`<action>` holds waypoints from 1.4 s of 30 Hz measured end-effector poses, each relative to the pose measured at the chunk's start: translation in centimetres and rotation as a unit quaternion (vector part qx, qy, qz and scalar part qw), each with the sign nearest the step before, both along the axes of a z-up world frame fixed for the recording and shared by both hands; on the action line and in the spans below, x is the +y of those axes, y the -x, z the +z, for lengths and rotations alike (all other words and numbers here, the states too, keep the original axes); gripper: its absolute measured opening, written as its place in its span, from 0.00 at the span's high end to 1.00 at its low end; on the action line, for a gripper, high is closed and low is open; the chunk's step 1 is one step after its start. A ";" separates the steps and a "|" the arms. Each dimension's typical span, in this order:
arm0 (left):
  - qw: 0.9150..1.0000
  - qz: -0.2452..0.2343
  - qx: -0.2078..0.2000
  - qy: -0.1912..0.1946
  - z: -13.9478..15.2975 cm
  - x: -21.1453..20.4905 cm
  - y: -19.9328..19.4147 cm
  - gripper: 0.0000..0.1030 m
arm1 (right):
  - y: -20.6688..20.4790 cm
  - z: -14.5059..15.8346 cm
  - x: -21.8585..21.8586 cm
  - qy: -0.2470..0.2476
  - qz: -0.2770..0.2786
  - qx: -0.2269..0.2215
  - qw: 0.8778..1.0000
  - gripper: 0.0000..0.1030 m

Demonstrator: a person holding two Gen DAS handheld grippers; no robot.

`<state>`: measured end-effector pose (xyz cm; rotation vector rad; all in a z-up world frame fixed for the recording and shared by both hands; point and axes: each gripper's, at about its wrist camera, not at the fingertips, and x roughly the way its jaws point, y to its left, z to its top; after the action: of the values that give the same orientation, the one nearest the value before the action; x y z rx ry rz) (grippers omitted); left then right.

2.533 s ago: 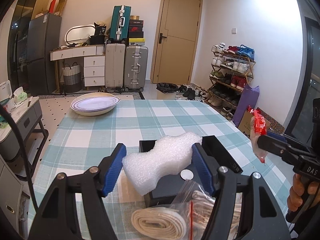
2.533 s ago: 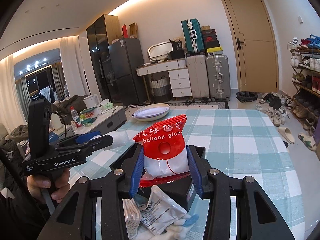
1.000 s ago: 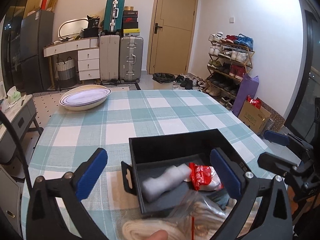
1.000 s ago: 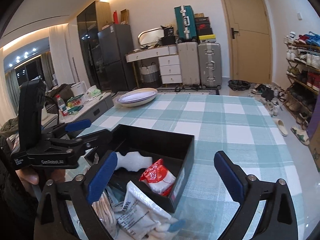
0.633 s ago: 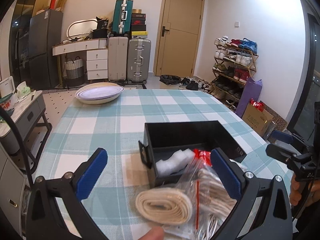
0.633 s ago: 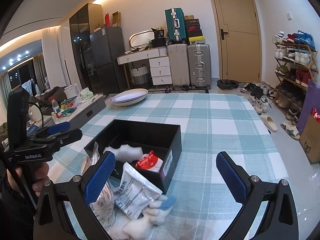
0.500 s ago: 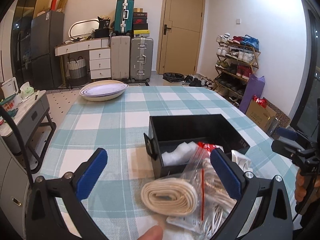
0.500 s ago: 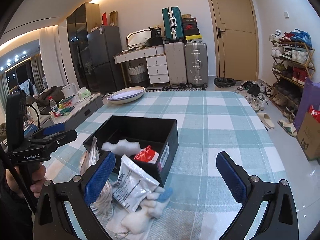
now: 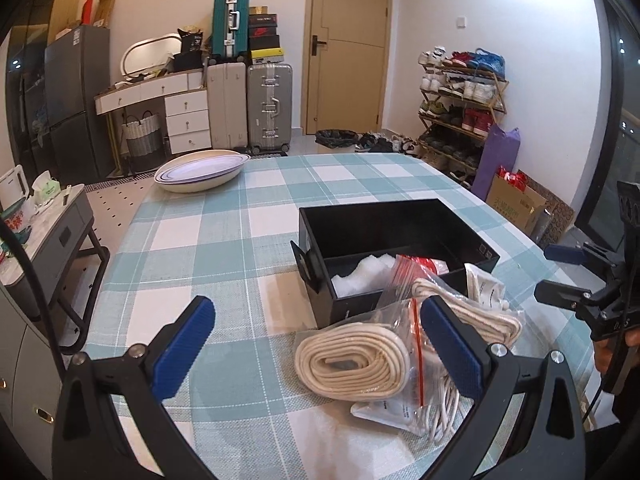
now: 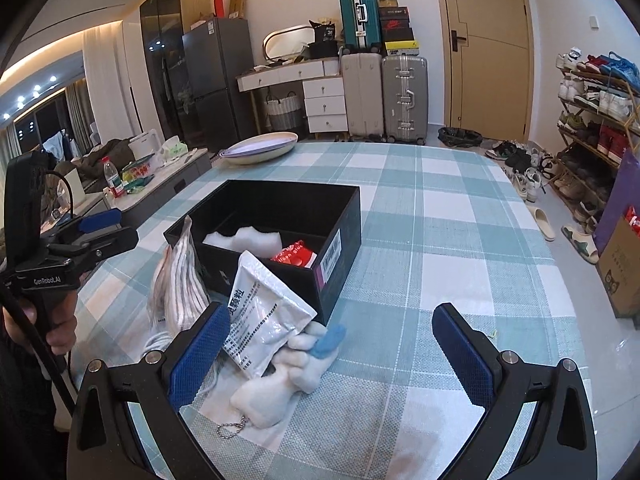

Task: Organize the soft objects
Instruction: 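Withdraw both open tools from the black box, then grasp the white plush toy with the right tool while the left tool approaches the rope bag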

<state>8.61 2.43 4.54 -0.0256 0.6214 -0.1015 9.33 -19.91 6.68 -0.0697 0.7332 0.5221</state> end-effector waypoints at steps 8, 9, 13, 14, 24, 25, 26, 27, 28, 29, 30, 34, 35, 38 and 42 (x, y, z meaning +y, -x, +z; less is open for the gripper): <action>0.999 -0.026 0.025 -0.011 -1.0 -0.3 -0.3 0.00 | -0.3 -0.6 0.0 0.009 0.008 0.016 1.000 0.00; 0.999 -0.028 0.030 -0.012 -1.2 -0.4 -0.4 0.00 | -0.3 -0.7 0.1 0.010 0.010 0.018 1.000 0.00; 0.998 -0.034 0.046 -0.022 -1.8 -0.6 -0.5 0.00 | -0.3 -1.3 0.4 0.018 0.017 0.028 0.999 0.00; 0.998 -0.037 0.049 -0.021 -1.9 -0.7 -0.6 0.00 | -0.3 -1.4 0.5 0.020 0.018 0.028 0.999 0.00; 0.995 -0.071 0.071 -0.009 -2.7 -1.4 -0.6 0.00 | -0.1 -2.2 1.4 0.032 0.046 0.045 0.997 0.00; 0.995 -0.070 0.072 -0.008 -2.7 -1.4 -0.7 0.00 | 0.0 -2.4 1.5 0.034 0.051 0.048 0.997 0.00; 0.995 -0.069 0.072 -0.007 -2.6 -1.3 -0.7 0.00 | 0.0 -2.5 1.6 0.037 0.055 0.051 0.997 0.00; 0.995 -0.070 0.071 -0.004 -2.6 -1.3 -0.7 0.00 | 0.1 -2.6 1.8 0.039 0.058 0.052 0.996 0.00; 0.995 -0.070 0.071 -0.003 -2.6 -1.3 -0.6 0.00 | 0.1 -2.8 1.9 0.040 0.060 0.055 0.996 0.00; 0.995 -0.069 0.069 -0.004 -2.5 -1.3 -0.6 0.00 | 0.2 -2.9 2.0 0.041 0.063 0.057 0.996 0.00; 0.995 -0.069 0.069 -0.005 -2.5 -1.3 -0.6 0.00 | 0.3 -3.0 2.0 0.042 0.065 0.060 0.995 0.00; 0.995 -0.068 0.069 -0.005 -2.5 -1.2 -0.6 0.00 | 0.3 -3.6 2.4 0.049 0.072 0.068 0.994 0.00; 0.995 -0.067 0.070 -0.006 -2.5 -1.3 -0.6 0.00 | 0.2 -3.8 2.4 0.052 0.073 0.071 0.994 0.00; 0.995 -0.066 0.070 -0.006 -2.6 -1.1 -0.6 0.00 | 0.1 -4.5 2.6 0.063 0.070 0.082 0.992 0.00; 0.995 -0.066 0.071 -0.008 -2.6 -1.1 -0.6 0.00 | -0.3 -5.2 2.8 0.079 0.060 0.089 0.991 0.00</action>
<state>9.21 1.31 1.91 0.0244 0.7652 -0.2246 9.60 -17.13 1.49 -0.2173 0.9484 0.5899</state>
